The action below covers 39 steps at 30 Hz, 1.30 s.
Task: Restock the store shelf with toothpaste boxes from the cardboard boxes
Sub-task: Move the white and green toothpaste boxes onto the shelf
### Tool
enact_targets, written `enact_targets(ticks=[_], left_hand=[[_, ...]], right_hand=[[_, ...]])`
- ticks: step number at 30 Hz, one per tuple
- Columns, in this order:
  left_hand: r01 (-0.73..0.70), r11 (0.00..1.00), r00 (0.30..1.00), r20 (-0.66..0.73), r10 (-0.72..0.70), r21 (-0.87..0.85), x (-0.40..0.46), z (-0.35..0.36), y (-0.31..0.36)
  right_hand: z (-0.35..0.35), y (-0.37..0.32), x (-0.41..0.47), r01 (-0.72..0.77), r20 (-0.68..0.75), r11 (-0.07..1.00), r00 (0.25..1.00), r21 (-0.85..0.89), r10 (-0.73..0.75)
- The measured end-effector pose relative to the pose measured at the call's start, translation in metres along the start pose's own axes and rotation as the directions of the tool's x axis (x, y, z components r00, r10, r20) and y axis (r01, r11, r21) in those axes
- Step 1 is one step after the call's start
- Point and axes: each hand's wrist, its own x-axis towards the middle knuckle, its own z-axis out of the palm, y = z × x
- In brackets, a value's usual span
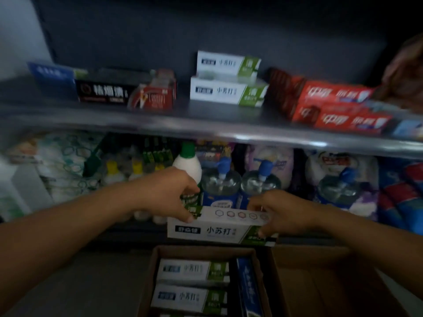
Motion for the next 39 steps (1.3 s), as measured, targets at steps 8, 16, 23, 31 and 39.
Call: enact_targets(ticks=[8,16,23,31,39], left_hand=[[-0.039,0.989,0.986,-0.165,0.016,-0.141,0.001,-0.16,0.04],[0.003,0.978,0.981,-0.189,-0.043,-0.208,0.043,-0.229,0.056],[0.134,0.972,0.968,-0.186,-0.17,-0.191,0.099,-0.232,0.043],[0.211,0.962,0.942,-0.229,-0.247,-0.173,0.153,-0.216,0.004],[0.185,0.975,0.935,-0.284,-0.213,-0.123,0.189,-0.196,-0.008]], right_hand=[[-0.142,0.004,-0.052,-0.001,-0.147,0.998,0.989,-0.057,-0.007],[-0.237,0.041,-0.041,0.042,-0.251,0.997,0.966,-0.066,-0.057],[-0.267,0.078,0.014,0.065,-0.248,0.998,0.966,-0.013,-0.067],[-0.268,0.098,0.081,0.04,-0.247,0.998,0.968,-0.043,-0.05],[-0.261,0.115,0.113,-0.059,-0.235,0.994,0.971,-0.089,0.037]])
